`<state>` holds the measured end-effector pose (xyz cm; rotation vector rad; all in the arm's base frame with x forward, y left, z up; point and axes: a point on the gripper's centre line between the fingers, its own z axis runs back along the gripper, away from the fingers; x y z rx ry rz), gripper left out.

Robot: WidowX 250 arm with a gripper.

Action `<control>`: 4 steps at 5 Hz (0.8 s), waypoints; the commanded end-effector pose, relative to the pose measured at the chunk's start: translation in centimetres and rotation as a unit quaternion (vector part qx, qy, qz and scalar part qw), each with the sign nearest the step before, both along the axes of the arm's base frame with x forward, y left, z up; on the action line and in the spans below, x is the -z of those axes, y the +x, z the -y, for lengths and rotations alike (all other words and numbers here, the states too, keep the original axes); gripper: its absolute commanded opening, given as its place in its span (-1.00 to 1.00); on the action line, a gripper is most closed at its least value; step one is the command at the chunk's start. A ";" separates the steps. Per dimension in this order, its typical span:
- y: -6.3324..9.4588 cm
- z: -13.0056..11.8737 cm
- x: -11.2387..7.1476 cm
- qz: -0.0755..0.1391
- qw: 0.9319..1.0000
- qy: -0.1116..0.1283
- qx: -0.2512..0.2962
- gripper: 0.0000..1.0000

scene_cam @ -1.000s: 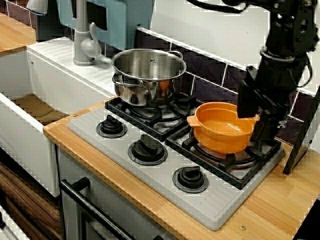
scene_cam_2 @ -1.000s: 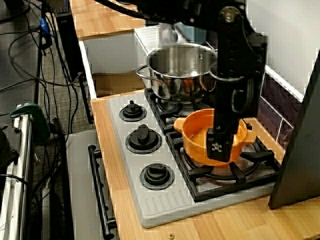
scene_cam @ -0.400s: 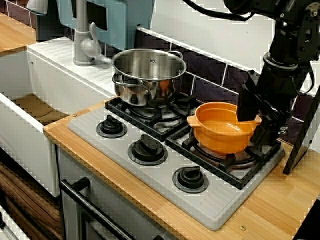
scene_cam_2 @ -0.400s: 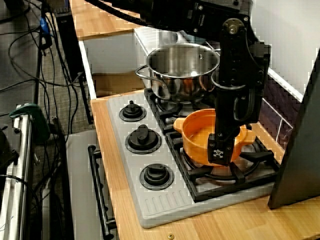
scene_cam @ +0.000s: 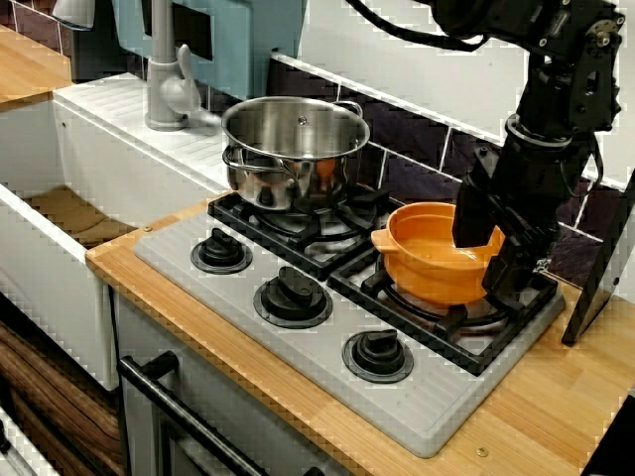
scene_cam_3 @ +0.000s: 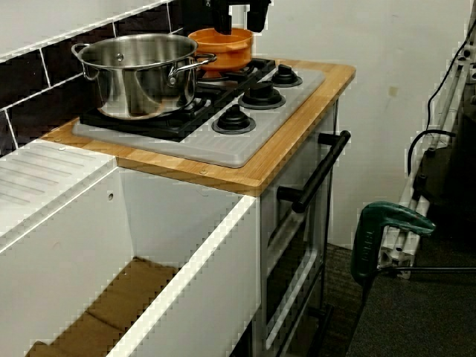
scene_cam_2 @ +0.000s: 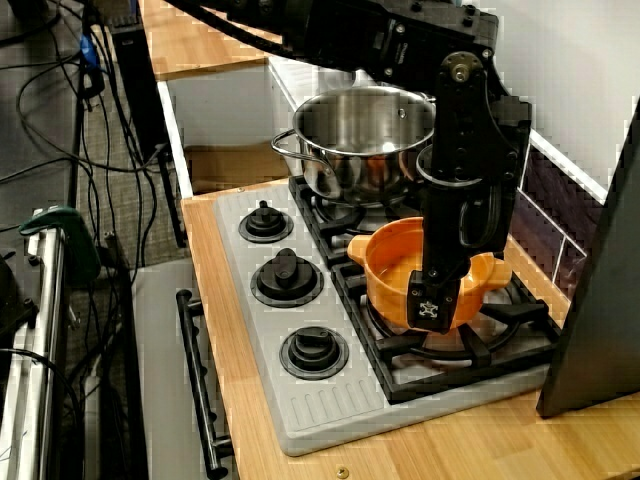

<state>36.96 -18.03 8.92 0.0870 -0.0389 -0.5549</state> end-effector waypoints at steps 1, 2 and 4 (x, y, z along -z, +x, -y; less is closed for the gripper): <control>-0.2 -0.3 -2.7 0.030 0.999 -0.018 -0.005 1.00; -0.2 0.3 -2.1 0.026 1.000 -0.008 -0.005 1.00; -0.1 0.9 -1.2 0.013 1.000 0.000 -0.002 1.00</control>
